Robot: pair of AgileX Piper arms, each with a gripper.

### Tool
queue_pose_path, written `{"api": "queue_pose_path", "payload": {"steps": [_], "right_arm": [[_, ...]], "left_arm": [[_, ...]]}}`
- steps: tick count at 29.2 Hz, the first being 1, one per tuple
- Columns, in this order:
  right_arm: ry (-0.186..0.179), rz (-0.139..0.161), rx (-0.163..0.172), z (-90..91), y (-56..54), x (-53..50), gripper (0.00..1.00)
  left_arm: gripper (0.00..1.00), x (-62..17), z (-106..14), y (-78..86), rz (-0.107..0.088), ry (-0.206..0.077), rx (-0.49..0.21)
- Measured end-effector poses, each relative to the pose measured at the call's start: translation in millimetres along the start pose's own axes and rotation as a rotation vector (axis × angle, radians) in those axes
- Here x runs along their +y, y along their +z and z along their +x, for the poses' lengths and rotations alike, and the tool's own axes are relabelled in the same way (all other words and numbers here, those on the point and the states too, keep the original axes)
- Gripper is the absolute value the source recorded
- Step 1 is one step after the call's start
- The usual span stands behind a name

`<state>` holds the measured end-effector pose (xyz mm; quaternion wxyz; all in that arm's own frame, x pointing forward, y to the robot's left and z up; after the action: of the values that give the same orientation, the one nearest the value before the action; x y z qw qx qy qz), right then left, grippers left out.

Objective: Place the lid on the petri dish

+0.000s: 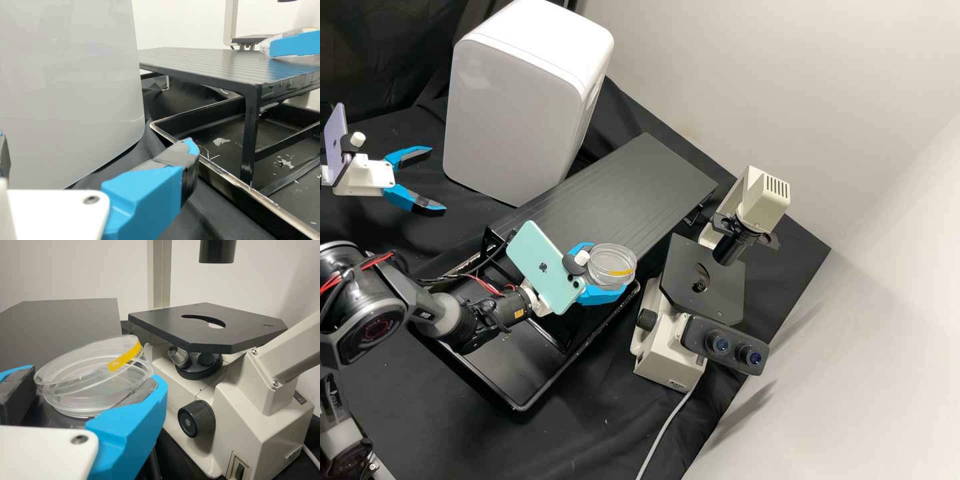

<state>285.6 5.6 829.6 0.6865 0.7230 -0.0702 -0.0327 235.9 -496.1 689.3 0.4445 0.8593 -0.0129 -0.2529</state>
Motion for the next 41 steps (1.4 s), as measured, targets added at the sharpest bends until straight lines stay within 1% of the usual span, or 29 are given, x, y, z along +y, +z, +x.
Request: {"api": "queue_pose_path", "payload": {"steps": [15, 16, 17, 21, 23, 25, 29, 32, 37, 39, 41], "right_arm": [[-0.001, 0.000, -0.001, 0.1, 0.3, -0.2, 0.00], [0.000, 0.000, 0.000, 0.1, 0.2, -0.1, 0.00], [0.000, 0.000, 0.000, 0.1, 0.2, -0.1, 1.00], [-0.001, -0.003, 0.000, 0.0, -0.7, -1.1, 1.00], [-0.004, -0.024, 0.003, -0.1, -1.8, -2.4, 1.00], [-0.007, -0.033, 0.005, -0.2, -2.9, -3.6, 1.00], [-0.006, -0.035, 0.004, -0.3, -3.5, -4.4, 1.00], [-0.010, -0.044, 0.008, -0.4, -4.4, -5.4, 1.00], [-0.009, -0.044, 0.009, -0.1, -4.7, -5.1, 1.00], [-0.004, -0.044, 0.014, 1.1, -6.1, -4.0, 1.00], [0.004, -0.042, 0.022, 3.3, -8.5, -2.2, 1.00]], "left_arm": [[1.00, 0.0, 0.0, 0.0, 0.002, 0.000, 0.000], [1.00, 0.1, 0.0, -0.5, -0.001, 0.001, 0.006], [1.00, 0.1, 0.0, -0.5, -0.001, 0.001, 0.006], [1.00, 0.1, 0.0, -0.5, -0.001, 0.001, 0.006], [1.00, 0.1, 0.0, -0.5, -0.001, 0.001, 0.006], [1.00, 0.1, 0.0, -0.5, -0.001, 0.001, 0.006], [1.00, 0.1, 0.0, -0.5, -0.001, 0.001, 0.006], [1.00, 0.1, 0.0, -0.5, -0.001, 0.001, 0.006], [1.00, 0.1, 0.0, -0.5, -0.001, 0.001, 0.006], [1.00, 0.1, 0.0, -0.5, -0.001, 0.001, 0.006], [1.00, 0.3, 0.0, -1.4, -0.005, 0.003, 0.015]]}}
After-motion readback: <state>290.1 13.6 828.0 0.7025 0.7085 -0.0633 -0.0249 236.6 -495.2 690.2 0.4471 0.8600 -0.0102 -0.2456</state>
